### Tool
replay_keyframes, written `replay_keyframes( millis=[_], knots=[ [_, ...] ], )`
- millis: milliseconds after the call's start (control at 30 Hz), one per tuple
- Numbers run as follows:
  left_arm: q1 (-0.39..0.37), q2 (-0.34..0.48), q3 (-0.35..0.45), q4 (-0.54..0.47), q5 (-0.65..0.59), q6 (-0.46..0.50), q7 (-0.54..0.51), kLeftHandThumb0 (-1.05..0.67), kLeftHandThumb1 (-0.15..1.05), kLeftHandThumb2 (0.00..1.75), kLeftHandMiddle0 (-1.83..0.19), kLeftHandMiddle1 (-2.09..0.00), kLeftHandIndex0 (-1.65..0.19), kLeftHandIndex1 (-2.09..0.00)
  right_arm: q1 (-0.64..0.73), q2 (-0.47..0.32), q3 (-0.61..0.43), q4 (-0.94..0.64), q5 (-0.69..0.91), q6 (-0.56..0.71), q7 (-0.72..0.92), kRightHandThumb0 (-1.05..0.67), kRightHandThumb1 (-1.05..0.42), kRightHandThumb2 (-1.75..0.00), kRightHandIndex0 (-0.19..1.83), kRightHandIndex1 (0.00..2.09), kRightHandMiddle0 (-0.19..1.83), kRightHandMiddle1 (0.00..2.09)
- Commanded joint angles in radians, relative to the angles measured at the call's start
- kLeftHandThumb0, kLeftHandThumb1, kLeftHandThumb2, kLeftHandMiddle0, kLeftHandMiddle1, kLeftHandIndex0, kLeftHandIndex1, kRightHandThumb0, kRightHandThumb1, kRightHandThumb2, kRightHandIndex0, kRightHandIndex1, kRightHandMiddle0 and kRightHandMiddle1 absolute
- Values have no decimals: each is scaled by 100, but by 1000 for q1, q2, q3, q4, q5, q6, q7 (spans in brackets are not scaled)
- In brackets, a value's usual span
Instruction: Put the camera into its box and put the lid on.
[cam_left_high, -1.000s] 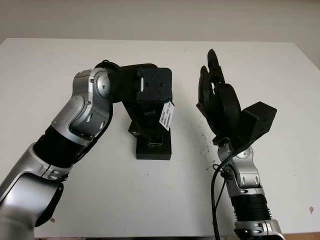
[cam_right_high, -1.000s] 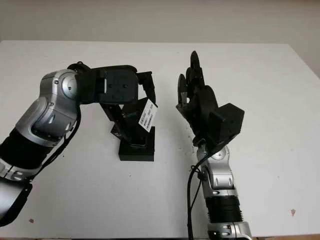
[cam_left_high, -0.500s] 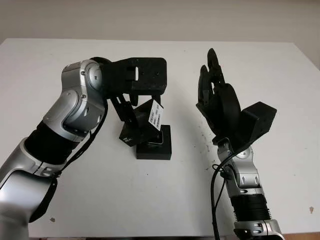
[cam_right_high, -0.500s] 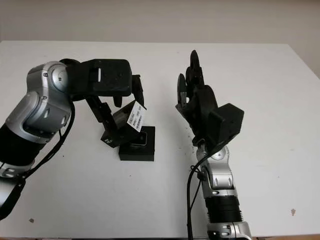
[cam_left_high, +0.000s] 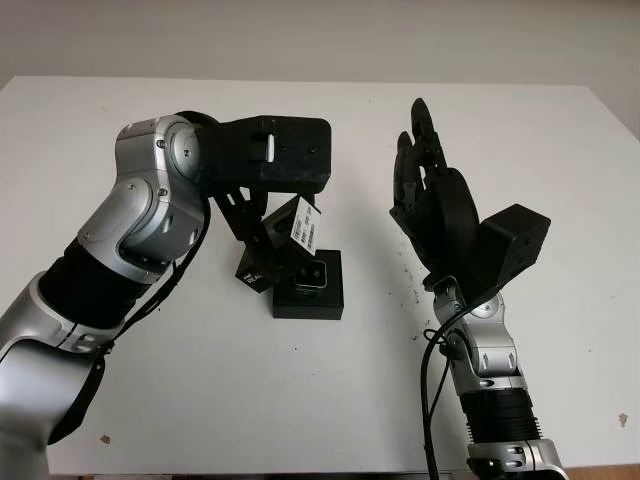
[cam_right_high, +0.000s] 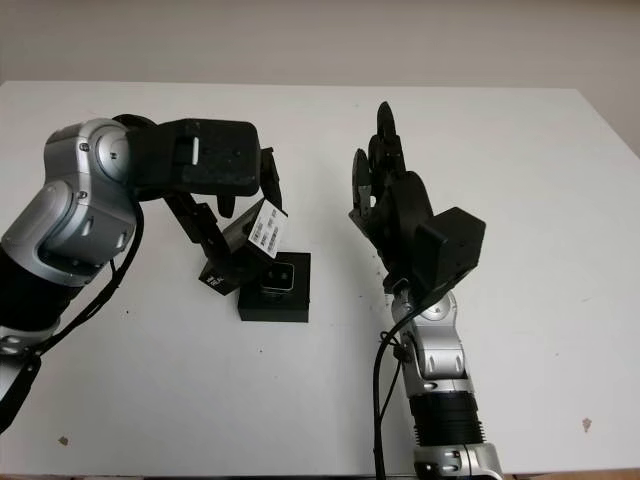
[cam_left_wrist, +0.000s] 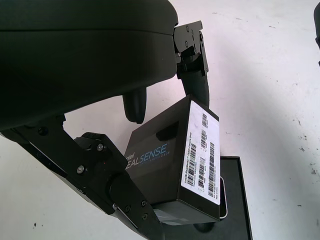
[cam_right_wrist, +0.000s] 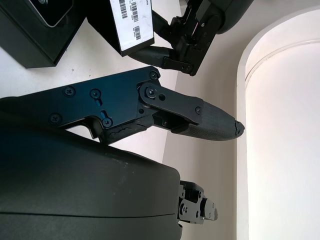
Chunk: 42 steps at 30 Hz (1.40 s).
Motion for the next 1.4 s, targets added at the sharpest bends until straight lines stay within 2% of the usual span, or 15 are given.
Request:
replay_keyframes(
  millis=[0,200,367,433,567,600,700,800,900,967,1100,1200,1233,1267,1367],
  knots=[
    [1,-3,-5,4,2,-3,3,-27,101,6,-50,-199,-28,-176,5,-3,1,-3,-6,-7,-2,-65,-105,-70,-14,5,-15,5],
    [21,5,-2,13,-11,-27,6,-29,101,5,-52,-204,-28,-179,4,-2,-4,-1,-4,-8,-4,-66,-105,-69,-13,6,-14,5],
    [32,-1,-7,6,-23,4,-11,-29,100,5,-55,-206,-34,-179,5,-1,-2,-4,-4,-10,-1,-65,-105,-70,-14,5,-15,5],
    [37,-3,-12,2,-28,15,-19,-29,100,5,-55,-208,-39,-190,6,1,-3,-7,-1,-5,-2,-65,-105,-70,-15,5,-15,5],
    [43,-4,-18,-5,-43,37,-35,-30,100,5,-54,-197,-46,-198,6,3,-4,-8,-6,-1,-11,-67,-105,-69,-15,5,-15,5],
    [45,-4,-21,-9,-47,42,-38,-30,100,5,-59,-193,-47,-196,4,2,-4,-5,-7,-3,-12,-66,-105,-69,-15,5,-15,5],
    [47,-8,-29,-16,-50,50,-40,-33,100,5,-52,-183,-49,-191,2,1,-4,1,-10,-8,-14,-67,-105,-69,-14,5,-15,5],
    [47,-15,-34,-17,-55,61,-39,-33,100,5,-46,-188,-46,-186,1,3,-5,4,-10,-8,-15,-68,-105,-68,-14,5,-15,5],
    [44,-30,-42,-14,-60,89,-37,-31,100,5,-63,-203,-51,-189,1,5,-7,4,-7,-9,-13,-68,-105,-68,-15,5,-15,5],
    [43,-46,-40,-16,-66,108,-28,-31,100,5,-75,-204,-56,-195,1,6,-7,5,-6,-10,-13,-68,-105,-68,-14,5,-15,5],
    [42,-72,-39,-22,-77,137,0,-31,100,5,-82,-205,-38,-185,1,5,-6,2,-11,-8,-14,-69,-105,-68,-14,5,-15,5],
    [38,-92,-54,-33,-73,156,24,-31,101,6,-68,-203,-31,-176,2,6,-5,2,-11,-13,-13,-68,-105,-68,-15,5,-15,5],
    [37,-100,-62,-38,-66,161,35,-31,102,6,-62,-200,-34,-190,2,7,-5,3,-10,-14,-13,-68,-105,-69,-15,5,-15,5],
    [36,-103,-68,-41,-63,165,43,-32,102,6,-56,-199,-27,-196,2,7,-5,3,-10,-14,-13,-67,-105,-69,-15,5,-15,5],
    [51,-133,-62,-47,-66,171,94,-32,101,5,-41,-194,-18,-197,3,9,-5,1,-10,-12,-14,-66,-105,-69,-14,5,-15,5]
  ],
)
